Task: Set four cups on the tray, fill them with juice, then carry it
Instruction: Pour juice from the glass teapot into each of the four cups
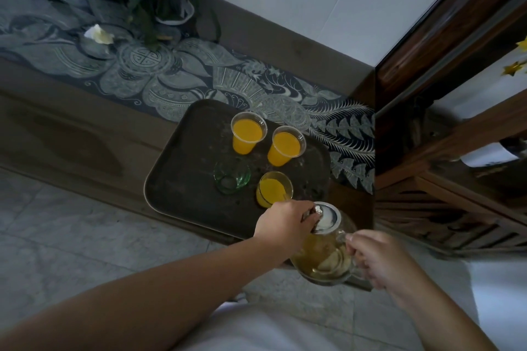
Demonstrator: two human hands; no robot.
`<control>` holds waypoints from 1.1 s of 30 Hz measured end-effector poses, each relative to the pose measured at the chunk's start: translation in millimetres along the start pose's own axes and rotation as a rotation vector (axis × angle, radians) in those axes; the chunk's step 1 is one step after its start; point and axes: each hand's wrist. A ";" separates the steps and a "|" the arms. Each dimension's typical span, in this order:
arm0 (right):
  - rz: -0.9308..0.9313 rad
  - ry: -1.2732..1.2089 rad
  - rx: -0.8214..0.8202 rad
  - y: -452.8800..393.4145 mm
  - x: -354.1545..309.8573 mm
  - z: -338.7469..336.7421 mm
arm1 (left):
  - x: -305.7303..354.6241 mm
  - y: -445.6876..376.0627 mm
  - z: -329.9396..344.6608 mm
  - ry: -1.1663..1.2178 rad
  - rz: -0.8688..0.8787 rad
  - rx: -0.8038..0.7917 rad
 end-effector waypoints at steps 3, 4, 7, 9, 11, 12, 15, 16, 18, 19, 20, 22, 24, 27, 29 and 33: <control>-0.010 -0.044 0.010 -3.2 10.4 3.5 | 4.2 0.8 -0.7 -0.042 0.012 0.005; -0.012 -0.058 0.014 -4.3 13.2 4.7 | 5.3 1.3 -0.7 -0.059 0.010 0.006; -0.017 -0.098 0.012 -7.6 19.9 6.2 | 8.2 2.9 -0.5 -0.105 0.017 0.011; -0.011 -0.101 0.006 -8.0 22.9 6.3 | 10.4 4.9 0.2 -0.152 0.019 0.017; -0.013 -0.122 0.004 -7.5 26.0 5.5 | 13.1 7.2 0.7 -0.188 0.026 0.025; -0.019 -0.133 0.003 -6.6 27.3 5.0 | 13.9 8.3 1.0 -0.199 0.035 0.028; -0.042 -0.127 -0.010 -1.3 30.2 2.5 | 15.3 11.1 0.5 -0.209 0.053 0.018; -0.047 -0.120 -0.014 1.3 31.3 2.2 | 15.4 12.3 -0.4 -0.212 0.058 0.014; -0.048 -0.120 -0.030 7.6 32.3 3.2 | 16.1 16.0 -4.6 -0.227 0.077 0.004; -0.041 -0.127 -0.038 11.1 31.8 4.6 | 16.2 18.0 -7.4 -0.239 0.088 -0.003; -0.029 -0.138 -0.042 14.2 31.3 6.7 | 15.7 19.5 -10.6 -0.253 0.102 -0.015; 0.003 -0.161 -0.043 20.0 29.7 11.9 | 13.5 21.8 -19.5 -0.283 0.139 -0.055; 0.039 -0.188 -0.055 25.8 25.2 19.6 | 10.0 23.2 -31.0 -0.292 0.167 -0.106; 0.115 -0.259 -0.040 35.2 10.2 36.8 | 4.5 21.3 -52.9 -0.288 0.202 -0.174; 0.151 -0.305 -0.009 41.2 -2.2 51.0 | 0.5 20.7 -68.7 -0.281 0.230 -0.211; 0.224 -0.376 0.029 50.8 -26.8 78.3 | -9.2 19.4 -100.0 -0.262 0.270 -0.271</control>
Point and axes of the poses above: each hand's wrist, its own y-axis away from the middle knuckle, its own z-axis out of the palm, x = y × z, and after that the axes turned 8 degrees about y, right-handed
